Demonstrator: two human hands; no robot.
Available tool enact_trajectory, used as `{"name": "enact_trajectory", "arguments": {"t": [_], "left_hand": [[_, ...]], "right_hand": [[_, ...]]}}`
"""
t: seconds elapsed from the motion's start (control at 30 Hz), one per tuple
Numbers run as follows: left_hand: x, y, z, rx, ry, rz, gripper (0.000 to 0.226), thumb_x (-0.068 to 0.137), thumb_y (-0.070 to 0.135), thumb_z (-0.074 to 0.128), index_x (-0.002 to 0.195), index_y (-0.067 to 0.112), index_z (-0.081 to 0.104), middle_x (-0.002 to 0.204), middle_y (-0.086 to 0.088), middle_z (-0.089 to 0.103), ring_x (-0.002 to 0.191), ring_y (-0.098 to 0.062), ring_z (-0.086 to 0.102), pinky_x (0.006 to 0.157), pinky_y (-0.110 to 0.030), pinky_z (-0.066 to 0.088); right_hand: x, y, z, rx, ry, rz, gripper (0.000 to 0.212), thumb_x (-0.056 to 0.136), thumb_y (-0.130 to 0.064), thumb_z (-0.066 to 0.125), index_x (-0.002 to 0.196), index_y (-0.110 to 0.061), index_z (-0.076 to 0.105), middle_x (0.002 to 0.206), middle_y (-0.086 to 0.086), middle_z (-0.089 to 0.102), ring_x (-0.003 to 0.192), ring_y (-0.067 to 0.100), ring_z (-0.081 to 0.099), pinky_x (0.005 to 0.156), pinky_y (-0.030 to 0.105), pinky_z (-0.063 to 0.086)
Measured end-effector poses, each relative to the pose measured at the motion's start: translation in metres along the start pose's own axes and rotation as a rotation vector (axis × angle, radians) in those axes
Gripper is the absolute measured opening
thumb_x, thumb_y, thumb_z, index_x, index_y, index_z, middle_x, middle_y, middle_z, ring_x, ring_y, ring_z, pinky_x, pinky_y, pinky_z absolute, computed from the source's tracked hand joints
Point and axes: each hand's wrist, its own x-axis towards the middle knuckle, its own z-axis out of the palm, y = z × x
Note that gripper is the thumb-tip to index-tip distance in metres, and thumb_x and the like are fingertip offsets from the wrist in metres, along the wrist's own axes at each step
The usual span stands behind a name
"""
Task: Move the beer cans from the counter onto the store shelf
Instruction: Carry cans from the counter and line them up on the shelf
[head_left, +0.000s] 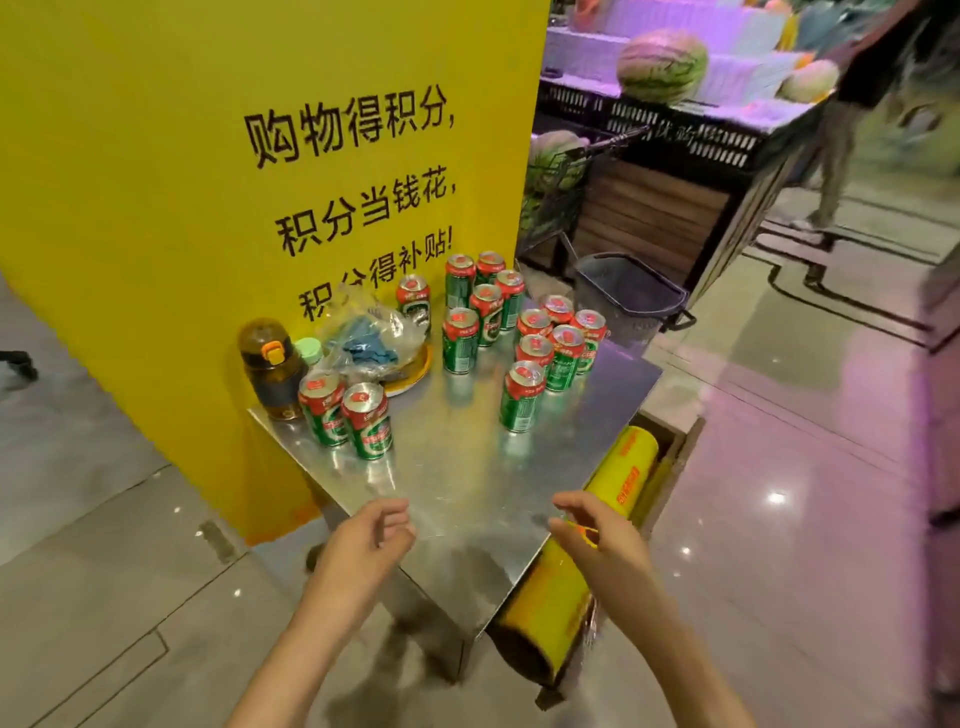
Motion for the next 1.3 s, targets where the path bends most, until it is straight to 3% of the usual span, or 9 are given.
{"name": "enact_trajectory", "arguments": {"t": [0.17,0.27,0.43,0.6,0.8,0.9,1.0,1.17,1.3], "left_hand": [[0.055,0.037,0.044,0.069,-0.103,0.093,0.023,0.084,0.02,0.067,0.1,0.033,0.058,0.104,0.006,0.065,0.1,-0.009,0.06,0.091,-0.03,0.048],[0.081,0.047,0.066,0.099,-0.148,0.115,0.022,0.088,0.02,0.062,0.106,0.032,0.056,0.11,0.01,0.063,0.103,-0.004,0.058,0.091,-0.023,0.045],[0.116,0.044,0.081,0.091,-0.099,0.038,0.024,0.087,0.018,0.062,0.109,0.027,0.056,0.111,0.007,0.062,0.103,-0.007,0.058,0.081,-0.012,0.041],[0.145,0.035,0.091,0.13,-0.032,-0.096,0.039,0.086,0.015,0.064,0.123,0.013,0.055,0.119,-0.003,0.061,0.106,-0.014,0.057,0.085,-0.018,0.039],[0.186,0.042,0.13,0.086,0.016,-0.122,0.065,0.076,0.016,0.076,0.131,0.021,0.042,0.117,0.01,0.052,0.114,-0.008,0.046,0.078,-0.009,0.035],[0.213,0.053,0.154,0.08,0.031,-0.092,0.084,0.071,0.017,0.08,0.14,0.016,0.032,0.126,0.015,0.04,0.118,-0.003,0.038,0.086,-0.001,0.028],[0.236,0.053,0.172,0.061,0.077,-0.109,0.101,0.066,0.023,0.084,0.146,0.014,0.023,0.141,0.007,0.039,0.129,-0.009,0.038,0.097,-0.009,0.029],[0.238,0.049,0.174,0.019,0.192,-0.032,0.065,0.061,0.017,0.086,0.108,0.04,0.048,0.1,0.024,0.058,0.094,0.009,0.056,0.075,0.004,0.038],[0.219,0.039,0.161,-0.086,0.271,-0.059,0.062,0.06,0.018,0.086,0.105,0.044,0.052,0.102,0.023,0.064,0.097,0.008,0.059,0.083,-0.01,0.048]], "right_hand": [[0.034,0.02,-0.026,0.076,0.072,0.11,0.013,0.09,-0.027,0.061,0.097,-0.038,0.06,0.103,-0.011,0.065,0.101,0.007,0.06,0.079,0.023,0.049],[0.062,0.03,-0.037,0.053,0.065,0.144,0.019,0.089,-0.021,0.062,0.093,-0.04,0.058,0.104,-0.005,0.065,0.099,0.012,0.061,0.084,0.031,0.051],[0.12,0.034,-0.047,0.029,0.018,0.124,0.017,0.091,-0.015,0.06,0.106,-0.022,0.059,0.104,-0.006,0.063,0.102,0.011,0.058,0.082,0.02,0.042],[0.179,0.037,-0.051,-0.006,-0.058,0.114,0.023,0.092,-0.02,0.058,0.115,-0.022,0.058,0.111,-0.007,0.062,0.104,0.01,0.057,0.085,0.025,0.042],[0.25,0.045,-0.039,-0.03,-0.158,0.118,0.043,0.093,-0.024,0.056,0.134,-0.014,0.046,0.128,0.0,0.056,0.111,0.017,0.055,0.091,0.029,0.044],[0.273,0.046,-0.032,-0.032,-0.168,0.111,0.046,0.093,-0.026,0.056,0.136,-0.016,0.042,0.134,0.001,0.052,0.12,0.021,0.052,0.098,0.036,0.045],[0.285,0.046,-0.023,-0.012,-0.171,0.087,0.045,0.092,-0.023,0.057,0.134,-0.015,0.043,0.133,0.002,0.053,0.121,0.022,0.051,0.102,0.043,0.043],[0.288,0.048,-0.014,-0.015,-0.126,0.058,0.046,0.09,-0.022,0.061,0.131,-0.015,0.043,0.132,0.002,0.054,0.12,0.02,0.051,0.1,0.037,0.043],[0.288,0.041,0.0,0.005,-0.056,0.053,0.056,0.082,-0.027,0.071,0.129,-0.017,0.043,0.128,-0.002,0.056,0.115,0.015,0.053,0.093,0.027,0.04]]}}
